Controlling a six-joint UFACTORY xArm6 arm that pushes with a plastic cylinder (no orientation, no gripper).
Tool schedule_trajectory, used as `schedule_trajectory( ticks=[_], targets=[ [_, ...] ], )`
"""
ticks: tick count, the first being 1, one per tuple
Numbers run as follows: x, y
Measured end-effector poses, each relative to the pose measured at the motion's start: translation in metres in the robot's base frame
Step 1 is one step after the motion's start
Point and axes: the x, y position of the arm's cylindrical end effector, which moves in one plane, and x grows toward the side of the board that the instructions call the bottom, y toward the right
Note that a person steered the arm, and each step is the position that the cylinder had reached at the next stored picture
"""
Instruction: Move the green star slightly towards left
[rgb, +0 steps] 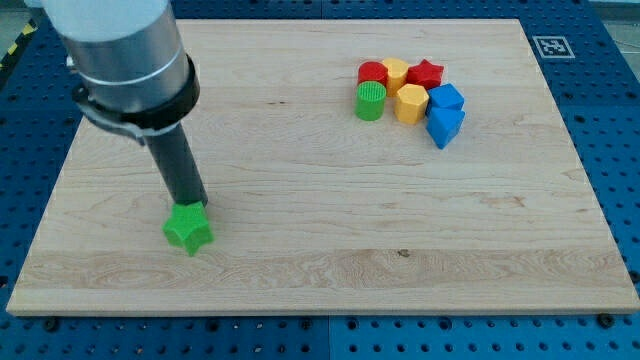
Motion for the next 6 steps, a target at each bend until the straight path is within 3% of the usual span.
schedule_trajectory(
  ticks=[1, 3, 4, 5, 6],
  targets=[
    [0.023, 0.001],
    [0.028, 0.062],
    [0.055, 0.04],
    [0.052, -0.008],
    [0.048, -0.017]
  ],
)
